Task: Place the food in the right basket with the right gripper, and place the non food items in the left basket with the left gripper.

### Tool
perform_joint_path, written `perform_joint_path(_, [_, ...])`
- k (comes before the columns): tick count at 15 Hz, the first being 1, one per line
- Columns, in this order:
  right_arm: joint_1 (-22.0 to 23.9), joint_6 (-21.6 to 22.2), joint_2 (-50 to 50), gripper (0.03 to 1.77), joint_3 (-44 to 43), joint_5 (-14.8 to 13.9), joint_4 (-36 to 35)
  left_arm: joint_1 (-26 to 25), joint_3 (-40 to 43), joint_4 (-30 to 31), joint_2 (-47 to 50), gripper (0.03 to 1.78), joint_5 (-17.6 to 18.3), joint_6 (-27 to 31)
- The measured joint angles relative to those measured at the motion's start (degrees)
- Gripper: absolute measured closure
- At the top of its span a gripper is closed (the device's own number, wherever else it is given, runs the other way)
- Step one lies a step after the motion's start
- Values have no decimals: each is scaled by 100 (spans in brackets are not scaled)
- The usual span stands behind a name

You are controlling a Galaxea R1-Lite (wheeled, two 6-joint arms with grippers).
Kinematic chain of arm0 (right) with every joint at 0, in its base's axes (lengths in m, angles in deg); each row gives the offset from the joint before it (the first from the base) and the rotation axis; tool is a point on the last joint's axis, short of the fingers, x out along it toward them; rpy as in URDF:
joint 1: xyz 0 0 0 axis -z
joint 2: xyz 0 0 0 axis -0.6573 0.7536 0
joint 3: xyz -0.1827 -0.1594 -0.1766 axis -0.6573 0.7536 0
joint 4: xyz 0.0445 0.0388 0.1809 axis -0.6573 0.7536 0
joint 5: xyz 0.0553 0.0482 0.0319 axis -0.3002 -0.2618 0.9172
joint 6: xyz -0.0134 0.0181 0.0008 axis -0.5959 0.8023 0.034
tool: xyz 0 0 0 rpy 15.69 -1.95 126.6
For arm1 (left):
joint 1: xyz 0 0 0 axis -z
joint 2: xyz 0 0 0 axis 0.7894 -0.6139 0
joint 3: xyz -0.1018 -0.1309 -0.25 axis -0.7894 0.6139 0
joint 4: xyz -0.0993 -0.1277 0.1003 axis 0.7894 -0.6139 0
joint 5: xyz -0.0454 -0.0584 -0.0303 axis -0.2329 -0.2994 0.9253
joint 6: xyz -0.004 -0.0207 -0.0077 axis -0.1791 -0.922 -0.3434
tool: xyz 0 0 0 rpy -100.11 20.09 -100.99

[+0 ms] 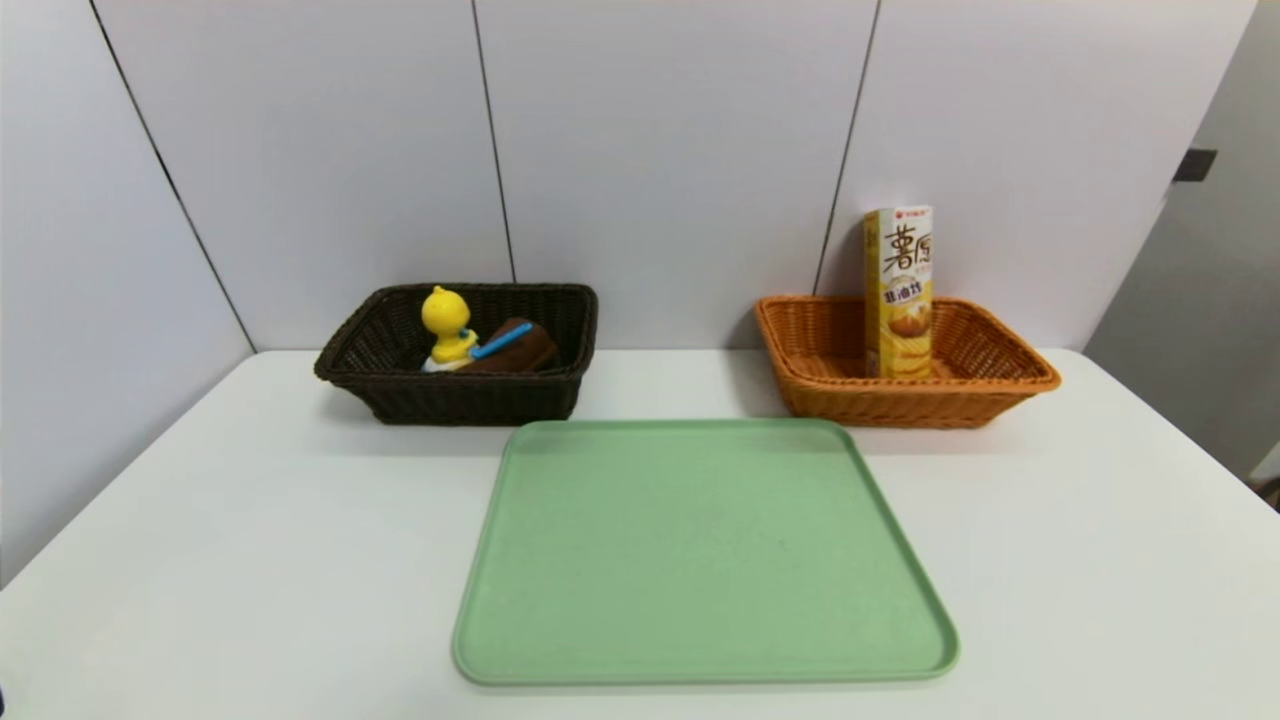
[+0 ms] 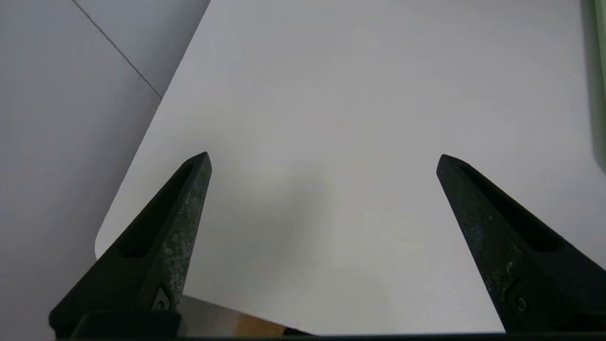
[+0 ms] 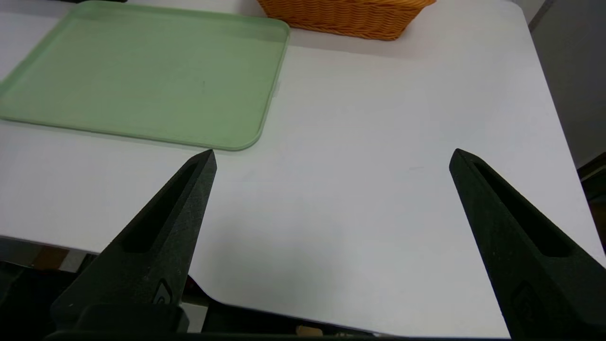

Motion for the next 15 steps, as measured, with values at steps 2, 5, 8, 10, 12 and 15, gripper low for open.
perform_joint_path(2, [4,-59,-273,10,68,105,139,-105,240,-24,433,12,11,6])
perform_joint_path(5, [28,-107,-660,10,199,251,207,-215,441,-138,1001,12,99,221])
perform_joint_path(8, [28,-212,-1070,10,429,265,212,-247,621,-46,1246,12,121,234])
perform_joint_path(10, [17,-245,-1332,10,608,262,212,-245,639,276,1340,12,168,300])
perform_joint_path(12, [-7,-243,-1514,10,733,265,182,-236,625,400,1406,12,195,501])
perform_joint_path(15, [-17,-240,-1762,10,892,300,172,-217,617,427,1470,12,211,608])
